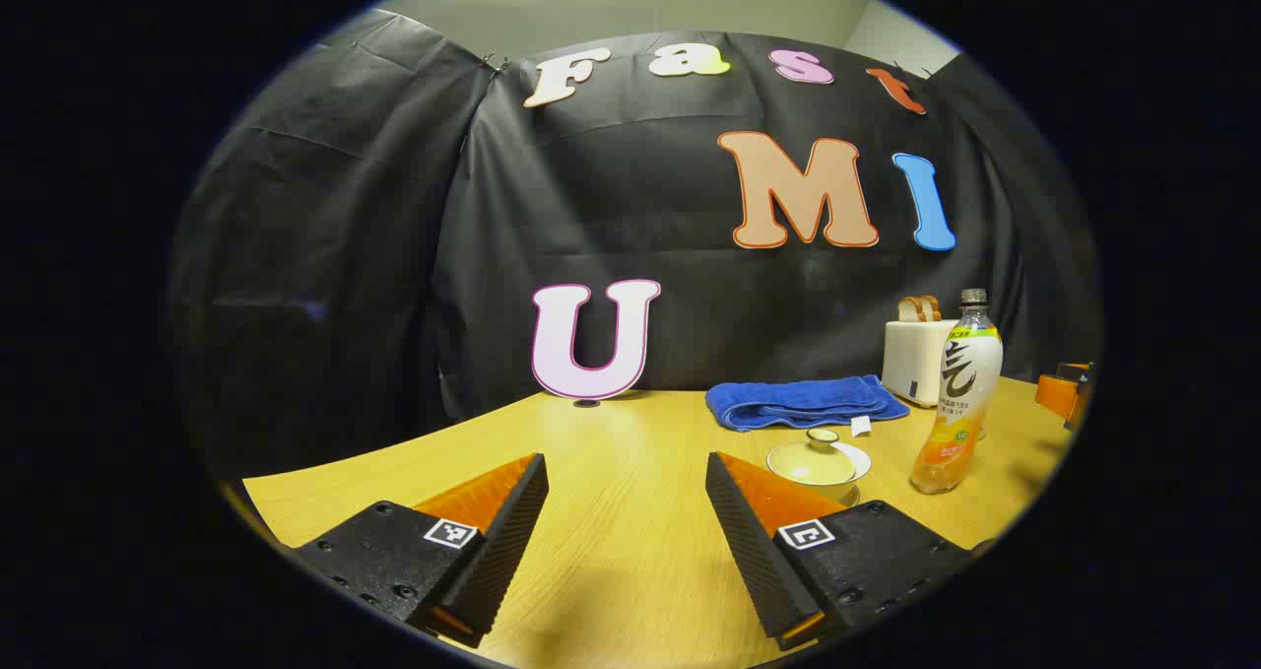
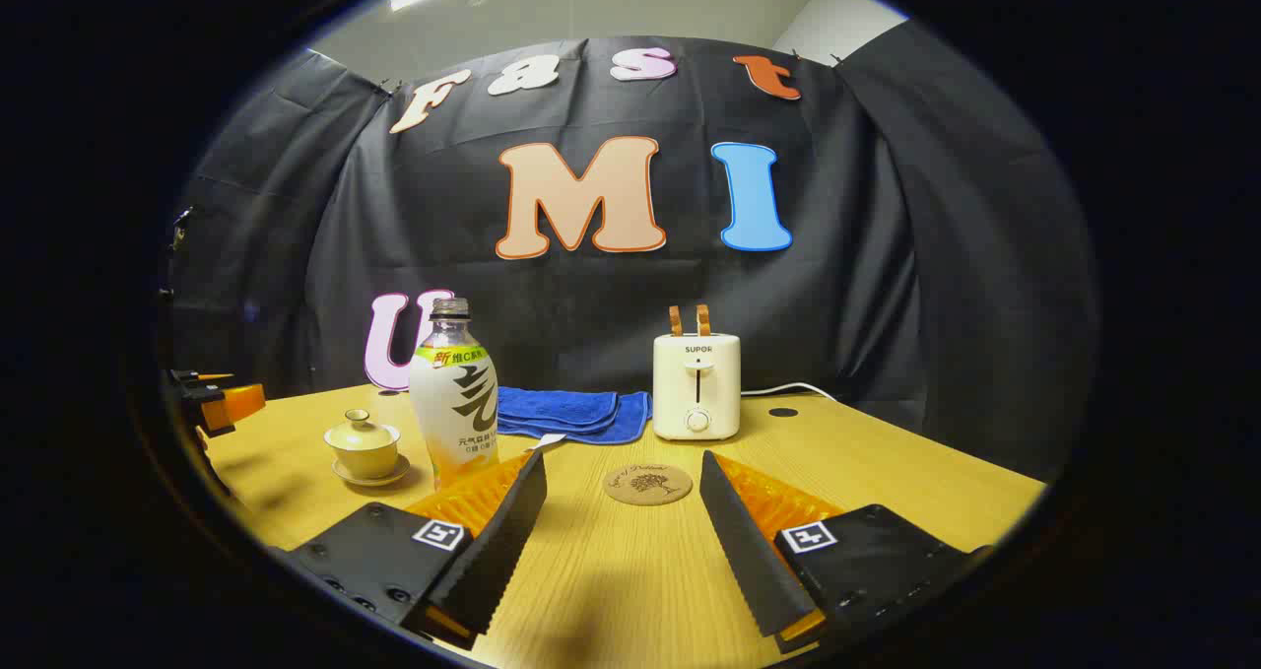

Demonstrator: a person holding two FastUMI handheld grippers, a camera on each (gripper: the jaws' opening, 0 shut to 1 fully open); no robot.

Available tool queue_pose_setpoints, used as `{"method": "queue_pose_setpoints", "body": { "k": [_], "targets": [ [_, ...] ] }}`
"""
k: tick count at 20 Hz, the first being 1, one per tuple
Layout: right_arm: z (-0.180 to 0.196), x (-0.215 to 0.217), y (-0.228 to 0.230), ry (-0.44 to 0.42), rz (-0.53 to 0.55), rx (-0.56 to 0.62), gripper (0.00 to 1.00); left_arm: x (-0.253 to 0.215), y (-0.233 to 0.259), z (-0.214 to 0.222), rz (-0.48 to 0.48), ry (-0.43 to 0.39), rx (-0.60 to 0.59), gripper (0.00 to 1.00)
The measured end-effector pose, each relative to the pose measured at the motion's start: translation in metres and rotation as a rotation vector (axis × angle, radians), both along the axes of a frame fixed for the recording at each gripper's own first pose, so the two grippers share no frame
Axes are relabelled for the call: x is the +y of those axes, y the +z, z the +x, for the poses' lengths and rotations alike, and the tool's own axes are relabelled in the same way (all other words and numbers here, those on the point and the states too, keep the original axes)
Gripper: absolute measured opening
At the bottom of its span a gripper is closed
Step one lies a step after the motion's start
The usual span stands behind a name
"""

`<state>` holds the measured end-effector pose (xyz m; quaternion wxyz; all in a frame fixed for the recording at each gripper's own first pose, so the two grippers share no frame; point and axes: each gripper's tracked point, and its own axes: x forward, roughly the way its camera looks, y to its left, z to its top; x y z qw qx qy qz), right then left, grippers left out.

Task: Open the teacup lid with one hand, grasp the water bottle and pour water into the teacup with the other hand; after pouring, place the water bottle on the coaster and then close the teacup lid.

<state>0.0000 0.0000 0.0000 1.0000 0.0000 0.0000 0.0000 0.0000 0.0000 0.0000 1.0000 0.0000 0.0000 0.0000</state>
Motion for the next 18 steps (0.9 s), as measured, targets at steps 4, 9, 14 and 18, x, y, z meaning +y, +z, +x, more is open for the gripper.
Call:
{"method": "queue_pose_setpoints", "body": {
  "k": [4,9,14,18],
  "targets": [
    [0.0001,-0.0001,0.0001,0.0,0.0,-0.001,1.0,0.0007,-0.0005,0.0,0.0,0.001,0.0,0.94],
    [-0.0001,0.0,0.001,0.0,0.0,0.0,0.95,0.0009,-0.0007,0.0,0.0,0.001,0.0,0.94],
    [0.0002,-0.0002,0.0002,0.0,0.0,0.0,0.95,0.0007,-0.0007,-0.0001,0.0,0.001,-0.001,0.94],
    [0.0002,0.0001,0.0004,0.0,0.0,0.0,0.95,0.0009,-0.0008,-0.0006,-0.001,0.0,-0.001,0.95]
  ]
}}
